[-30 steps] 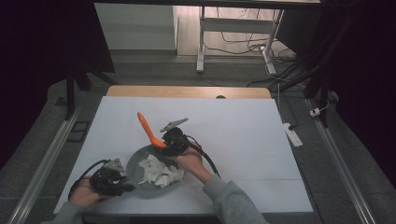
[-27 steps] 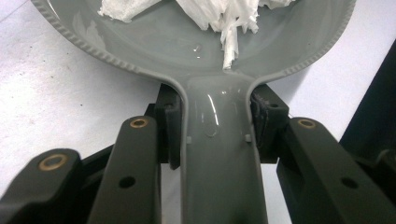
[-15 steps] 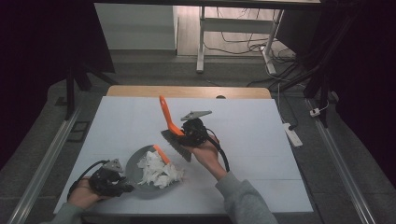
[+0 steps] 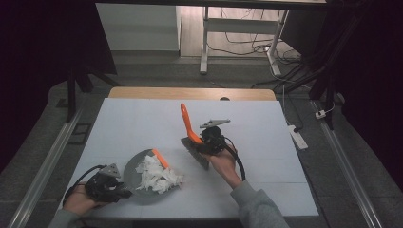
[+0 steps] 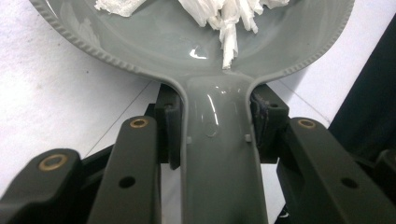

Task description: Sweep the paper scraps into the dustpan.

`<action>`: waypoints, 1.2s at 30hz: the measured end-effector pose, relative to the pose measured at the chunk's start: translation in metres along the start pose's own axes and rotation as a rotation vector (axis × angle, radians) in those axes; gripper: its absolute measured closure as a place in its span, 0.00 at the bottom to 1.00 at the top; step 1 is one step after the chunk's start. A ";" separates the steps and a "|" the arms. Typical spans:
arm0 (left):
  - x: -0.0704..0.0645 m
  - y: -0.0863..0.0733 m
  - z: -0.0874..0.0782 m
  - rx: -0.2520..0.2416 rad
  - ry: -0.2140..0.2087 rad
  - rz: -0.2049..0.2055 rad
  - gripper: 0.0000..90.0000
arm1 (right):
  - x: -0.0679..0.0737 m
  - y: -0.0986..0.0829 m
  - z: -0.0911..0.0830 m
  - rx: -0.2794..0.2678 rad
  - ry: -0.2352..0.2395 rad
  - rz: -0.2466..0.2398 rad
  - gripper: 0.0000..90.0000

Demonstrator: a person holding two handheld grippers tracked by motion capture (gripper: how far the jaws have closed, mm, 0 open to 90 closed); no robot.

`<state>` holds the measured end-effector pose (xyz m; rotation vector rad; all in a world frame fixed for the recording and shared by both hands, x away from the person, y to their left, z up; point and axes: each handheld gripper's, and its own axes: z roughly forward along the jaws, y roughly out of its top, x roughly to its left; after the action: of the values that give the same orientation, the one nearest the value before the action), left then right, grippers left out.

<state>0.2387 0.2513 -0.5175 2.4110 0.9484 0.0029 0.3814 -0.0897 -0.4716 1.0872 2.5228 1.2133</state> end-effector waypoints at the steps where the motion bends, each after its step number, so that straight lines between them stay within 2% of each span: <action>1: -0.001 0.001 0.000 0.000 0.001 0.000 0.69 | 0.000 -0.001 0.001 0.004 0.002 0.005 0.78; 15: -0.003 0.006 0.004 -0.001 -0.002 0.002 0.69 | 0.011 -0.007 0.016 0.035 0.024 -0.006 0.78; 26: -0.003 0.009 0.006 0.000 -0.001 0.004 0.69 | 0.040 -0.006 0.030 0.044 0.110 -0.018 0.78; 36: -0.004 0.011 0.007 0.001 -0.001 0.003 0.69 | 0.059 -0.003 0.039 0.047 0.138 -0.040 0.78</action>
<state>0.2437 0.2390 -0.5177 2.4131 0.9440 0.0023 0.3529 -0.0274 -0.4894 0.9901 2.6737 1.2660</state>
